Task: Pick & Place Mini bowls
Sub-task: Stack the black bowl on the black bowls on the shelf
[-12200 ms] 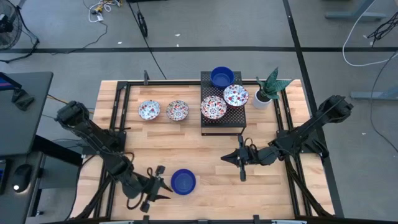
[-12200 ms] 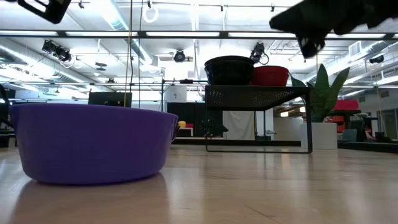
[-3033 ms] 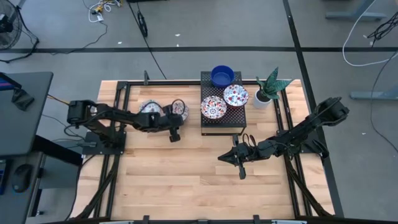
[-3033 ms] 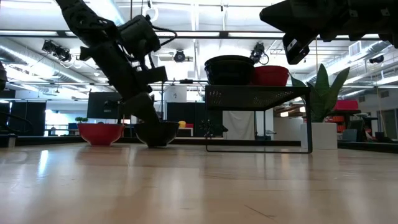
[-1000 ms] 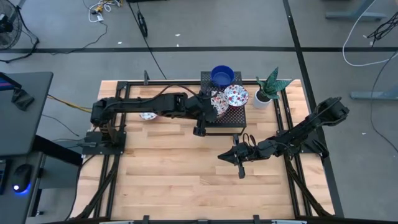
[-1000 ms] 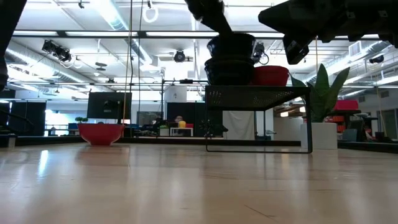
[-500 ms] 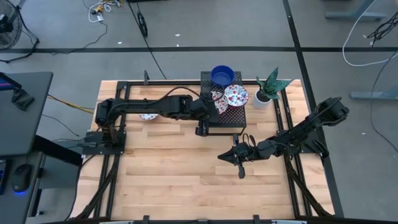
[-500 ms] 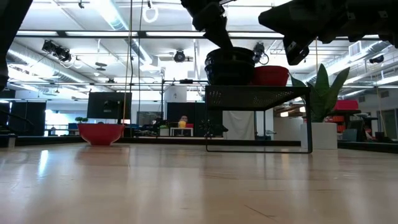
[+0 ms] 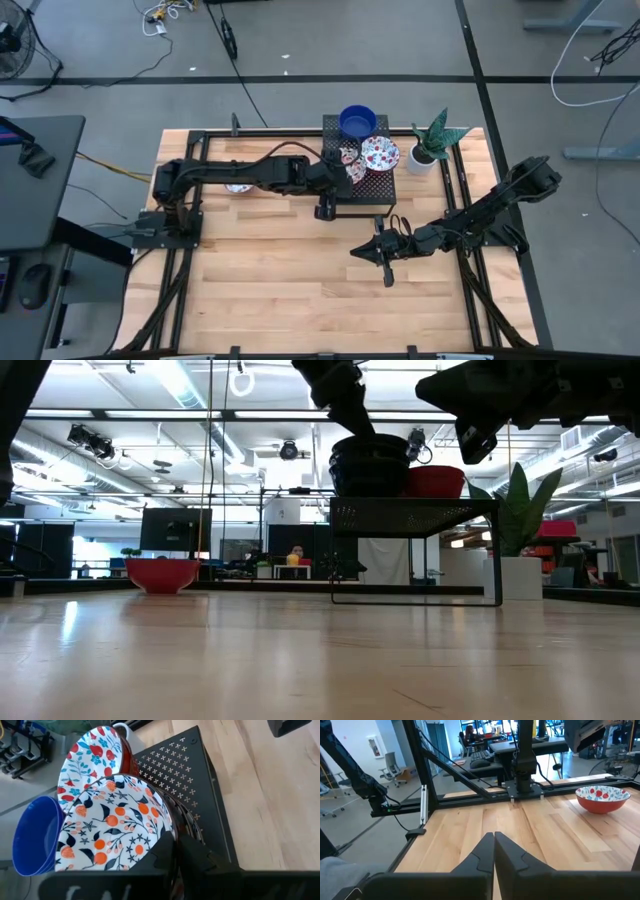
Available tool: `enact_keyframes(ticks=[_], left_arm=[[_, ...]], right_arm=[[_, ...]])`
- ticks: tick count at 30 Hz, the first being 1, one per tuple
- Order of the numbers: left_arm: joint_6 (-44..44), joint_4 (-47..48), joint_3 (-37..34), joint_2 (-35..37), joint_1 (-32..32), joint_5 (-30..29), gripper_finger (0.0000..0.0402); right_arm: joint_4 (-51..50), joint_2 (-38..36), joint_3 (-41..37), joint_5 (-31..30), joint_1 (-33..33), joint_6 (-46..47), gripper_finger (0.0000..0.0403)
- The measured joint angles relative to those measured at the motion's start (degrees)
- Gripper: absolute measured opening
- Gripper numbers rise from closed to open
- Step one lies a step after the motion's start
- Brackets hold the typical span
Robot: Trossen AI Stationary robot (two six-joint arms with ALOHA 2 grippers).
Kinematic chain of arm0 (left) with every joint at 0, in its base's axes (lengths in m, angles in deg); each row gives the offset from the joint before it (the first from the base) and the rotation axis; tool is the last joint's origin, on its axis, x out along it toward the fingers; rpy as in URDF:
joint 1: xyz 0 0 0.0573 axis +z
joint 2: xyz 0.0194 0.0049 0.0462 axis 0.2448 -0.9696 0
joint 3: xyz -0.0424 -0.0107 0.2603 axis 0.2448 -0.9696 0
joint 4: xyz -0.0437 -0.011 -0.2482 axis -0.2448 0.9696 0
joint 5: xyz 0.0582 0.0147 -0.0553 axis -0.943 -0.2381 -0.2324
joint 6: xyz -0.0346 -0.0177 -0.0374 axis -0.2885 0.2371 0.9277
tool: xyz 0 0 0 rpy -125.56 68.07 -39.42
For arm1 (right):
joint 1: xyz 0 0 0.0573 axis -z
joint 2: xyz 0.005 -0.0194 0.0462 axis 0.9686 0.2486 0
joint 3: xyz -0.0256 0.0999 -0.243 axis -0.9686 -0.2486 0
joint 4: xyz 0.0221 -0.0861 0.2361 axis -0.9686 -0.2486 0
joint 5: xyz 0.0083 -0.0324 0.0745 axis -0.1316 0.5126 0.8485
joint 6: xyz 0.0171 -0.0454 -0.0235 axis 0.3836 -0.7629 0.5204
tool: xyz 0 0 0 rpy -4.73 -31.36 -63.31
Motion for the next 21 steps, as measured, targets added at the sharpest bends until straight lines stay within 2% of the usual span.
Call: enact_keyframes(ticks=[12,21], left_arm=[[1.2,0.6,0.0,0.5,-0.3,0.1,0.0022],[3.5,1.1,0.0,0.5,-0.2,3.6,0.0024]], right_arm=[[0.0,0.0,0.0,0.0,0.0,0.0,0.0015],[0.0,0.0,0.0,0.0,0.0,0.0,0.0015]])
